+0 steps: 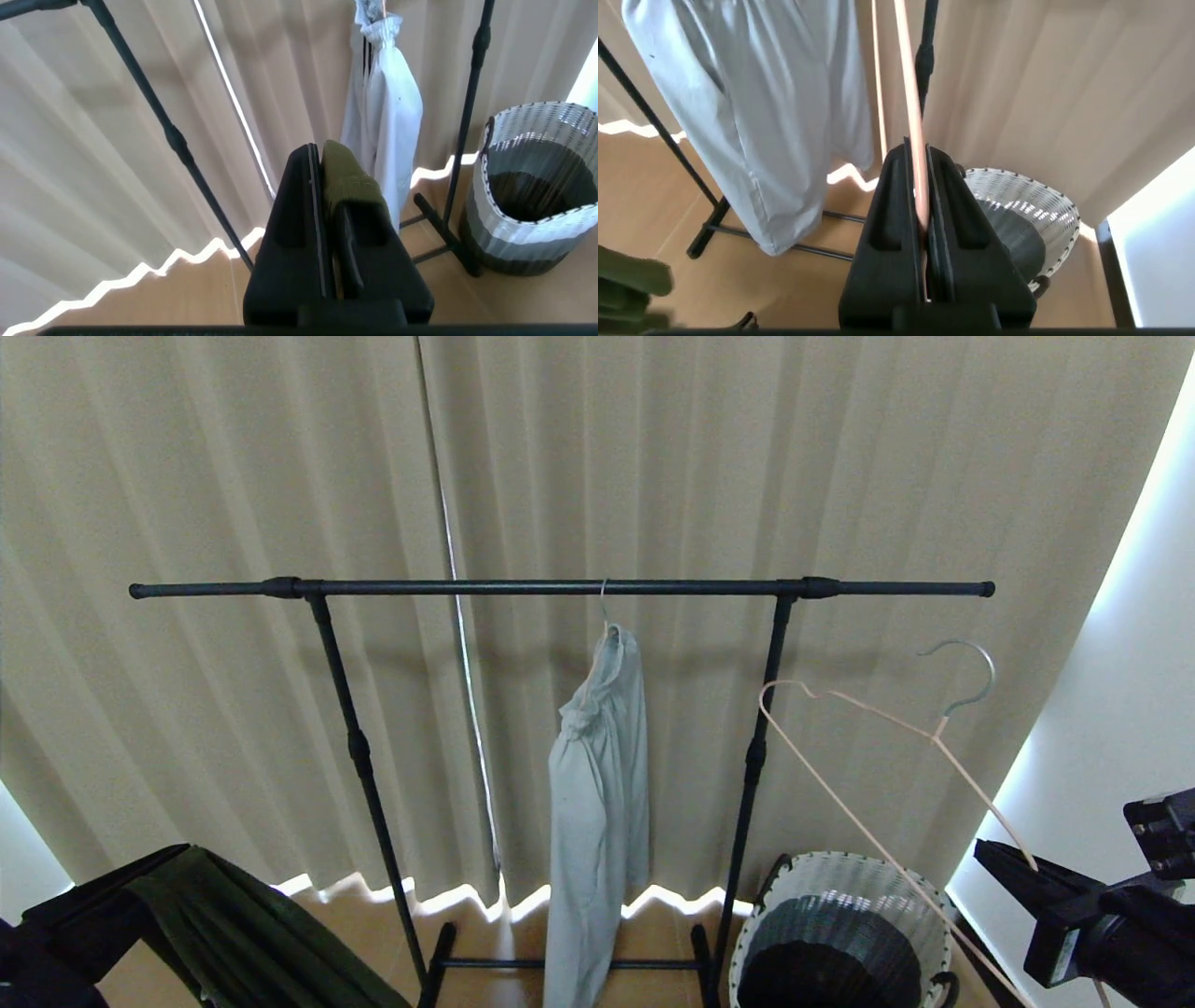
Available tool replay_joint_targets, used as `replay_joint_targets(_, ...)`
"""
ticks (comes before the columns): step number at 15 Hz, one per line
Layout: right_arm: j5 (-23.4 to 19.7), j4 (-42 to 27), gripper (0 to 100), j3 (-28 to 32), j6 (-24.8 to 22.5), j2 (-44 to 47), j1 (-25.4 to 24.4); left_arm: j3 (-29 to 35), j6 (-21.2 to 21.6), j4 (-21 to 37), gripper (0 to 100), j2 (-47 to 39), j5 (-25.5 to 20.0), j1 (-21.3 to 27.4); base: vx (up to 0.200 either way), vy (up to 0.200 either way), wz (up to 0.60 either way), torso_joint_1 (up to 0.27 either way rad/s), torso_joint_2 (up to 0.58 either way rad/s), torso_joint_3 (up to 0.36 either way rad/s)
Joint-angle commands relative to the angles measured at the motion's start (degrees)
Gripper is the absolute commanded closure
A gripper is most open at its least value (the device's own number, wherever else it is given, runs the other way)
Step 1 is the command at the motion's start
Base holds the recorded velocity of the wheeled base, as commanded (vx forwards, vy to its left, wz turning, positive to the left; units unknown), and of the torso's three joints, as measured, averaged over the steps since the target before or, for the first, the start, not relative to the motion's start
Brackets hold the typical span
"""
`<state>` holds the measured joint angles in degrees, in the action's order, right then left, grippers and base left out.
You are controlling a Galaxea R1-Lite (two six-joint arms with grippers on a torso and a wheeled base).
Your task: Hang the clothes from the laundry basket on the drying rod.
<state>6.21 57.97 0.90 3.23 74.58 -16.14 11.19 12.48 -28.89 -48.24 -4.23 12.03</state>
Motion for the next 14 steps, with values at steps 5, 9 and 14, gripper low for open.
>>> replay_joint_targets(5,0.0,0.0,100,-0.1,0.0,-0.1,-0.1,-0.2,0.3,0.0,100,0.1,0.0,0.0,0.000,0.200,0.00,0.002,0.00,0.001)
replay_joint_targets(9,0.0,0.0,100,-0.1,0.0,0.0,-0.1,-0.3,0.3,0.0,100,0.2,0.0,0.0,0.000,0.150,0.00,0.001,0.00,0.002)
replay_joint_targets(14,0.0,0.0,100,0.0,0.0,0.0,-0.1,-0.6,0.3,-0.1,100,0.2,0.0,0.1,0.000,0.000,0.00,0.000,0.00,0.000)
